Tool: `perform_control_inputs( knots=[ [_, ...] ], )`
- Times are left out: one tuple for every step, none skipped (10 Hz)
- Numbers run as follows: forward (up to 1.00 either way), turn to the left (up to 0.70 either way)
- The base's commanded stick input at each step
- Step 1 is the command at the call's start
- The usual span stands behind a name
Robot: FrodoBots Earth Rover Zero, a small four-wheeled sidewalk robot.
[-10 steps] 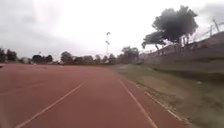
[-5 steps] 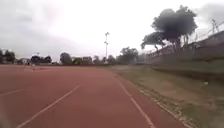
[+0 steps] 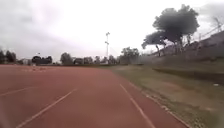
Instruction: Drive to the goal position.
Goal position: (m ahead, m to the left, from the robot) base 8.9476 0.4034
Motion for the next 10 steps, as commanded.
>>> perform_control_inputs(
  knots=[
    [0.7,0.0],
    [0.7,0.0],
    [0.7,0.0],
    [0.7,0.0],
    [0.7,0.0],
    [0.7,0.0],
    [0.7,0.0],
    [0.7,0.0],
    [0.7,0.0],
    [0.7,0.0]
  ],
)
